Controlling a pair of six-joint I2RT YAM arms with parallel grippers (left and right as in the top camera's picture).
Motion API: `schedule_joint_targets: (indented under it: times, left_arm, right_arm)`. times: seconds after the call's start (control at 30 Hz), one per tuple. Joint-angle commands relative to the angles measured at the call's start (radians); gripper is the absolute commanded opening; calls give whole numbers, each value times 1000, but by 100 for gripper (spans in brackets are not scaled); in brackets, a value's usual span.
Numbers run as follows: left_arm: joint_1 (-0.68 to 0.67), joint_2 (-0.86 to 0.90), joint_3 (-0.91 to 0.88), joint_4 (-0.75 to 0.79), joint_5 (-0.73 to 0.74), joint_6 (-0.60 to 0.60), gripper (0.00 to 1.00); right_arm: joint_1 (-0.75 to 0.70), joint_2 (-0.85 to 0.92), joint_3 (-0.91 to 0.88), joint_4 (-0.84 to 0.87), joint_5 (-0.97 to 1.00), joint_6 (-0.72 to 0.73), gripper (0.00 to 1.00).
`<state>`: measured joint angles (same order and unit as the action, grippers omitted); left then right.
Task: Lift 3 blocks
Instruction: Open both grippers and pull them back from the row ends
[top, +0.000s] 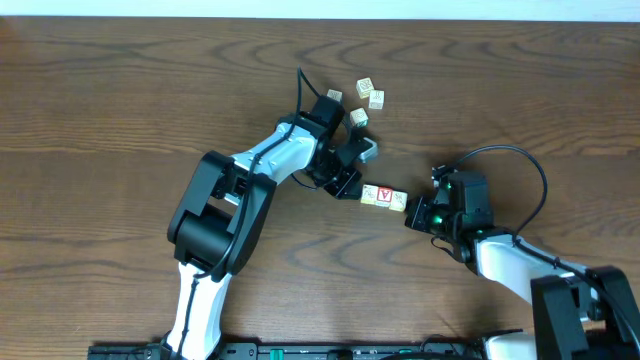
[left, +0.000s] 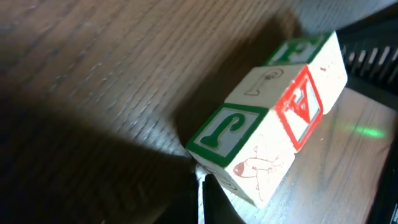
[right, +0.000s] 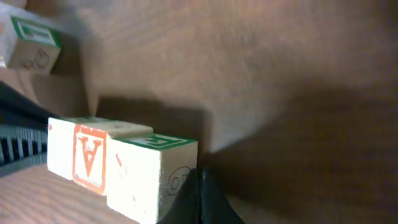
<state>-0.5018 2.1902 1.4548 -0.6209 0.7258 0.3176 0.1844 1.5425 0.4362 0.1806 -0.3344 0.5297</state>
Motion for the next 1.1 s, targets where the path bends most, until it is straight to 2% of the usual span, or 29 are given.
schedule_joint_targets:
  times: [0.0,0.23,0.9,1.07]
  left_arm:
    - [-10,17,11,-4,-5,2,7]
    - [-10,17,11,-8,-4,2,7]
    - [-5,17,11,13,-65,-23,7]
    - [6,17,11,27,-175,-78,7]
  right_arm:
    - [9,89,14,4,-8,-20,1]
    - [9,146,90,-21,-14,-42,1]
    - [27,146,90,-171,18,-101,1]
    - [26,146,90,-169,51,-101,1]
